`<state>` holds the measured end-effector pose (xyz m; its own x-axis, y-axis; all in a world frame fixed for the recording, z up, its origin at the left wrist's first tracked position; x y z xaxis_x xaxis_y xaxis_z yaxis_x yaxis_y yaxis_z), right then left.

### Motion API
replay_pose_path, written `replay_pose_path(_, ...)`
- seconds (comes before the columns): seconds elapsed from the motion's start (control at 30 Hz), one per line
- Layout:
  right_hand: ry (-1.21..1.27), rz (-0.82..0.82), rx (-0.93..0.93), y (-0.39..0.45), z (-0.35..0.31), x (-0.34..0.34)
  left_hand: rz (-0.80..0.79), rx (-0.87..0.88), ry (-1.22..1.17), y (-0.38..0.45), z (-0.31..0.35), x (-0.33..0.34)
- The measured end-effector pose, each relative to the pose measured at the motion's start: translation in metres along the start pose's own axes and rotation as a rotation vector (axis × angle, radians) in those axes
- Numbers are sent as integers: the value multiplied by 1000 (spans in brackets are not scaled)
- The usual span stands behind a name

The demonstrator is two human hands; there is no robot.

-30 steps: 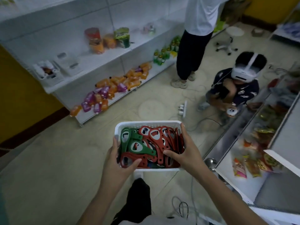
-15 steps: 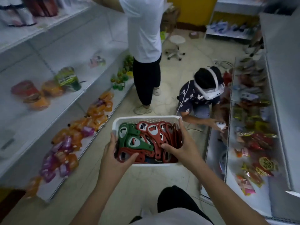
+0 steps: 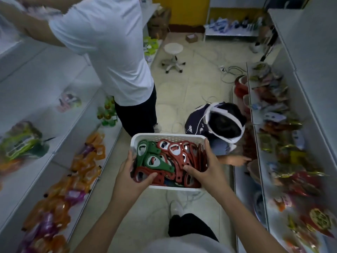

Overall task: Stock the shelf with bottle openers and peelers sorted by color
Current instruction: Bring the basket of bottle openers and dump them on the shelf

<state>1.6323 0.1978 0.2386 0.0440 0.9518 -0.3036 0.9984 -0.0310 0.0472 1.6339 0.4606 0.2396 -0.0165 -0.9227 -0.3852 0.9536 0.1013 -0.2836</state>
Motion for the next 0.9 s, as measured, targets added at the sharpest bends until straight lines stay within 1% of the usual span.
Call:
replay_pose_path(0.07,-22,13,13,39,2,-7,-17,33,22,40,22,5)
replay_pose_path(0.27,-53,65,29,146,4,-25,-73,44,31,147,76,19)
replay_pose_path(0.47,-87,128,76,242,13,-34,-157,39,57,263,103,32)
replay_pose_path(0.63,-122,205,103,335,22,-31,-251,73,32,374,130,44)
replay_pose_path(0.77,-143,269,139,411,18,-35,-339,98,33,458,165,49)
replay_pose_path(0.9,-145,348,128,471,6,-44,-349,139,78,525,205,54)
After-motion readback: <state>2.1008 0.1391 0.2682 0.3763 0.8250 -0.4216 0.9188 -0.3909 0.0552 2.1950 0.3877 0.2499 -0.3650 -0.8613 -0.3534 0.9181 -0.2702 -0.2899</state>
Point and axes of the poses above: each hand's wrist, its own y-axis towards the middle knuckle, its own x-axis out of the palm, z = x × y, the point moved 6 cm from there along y, towards the middle knuckle, and after that the axes turned 10 degrees about -x, right-handed, at the moved point
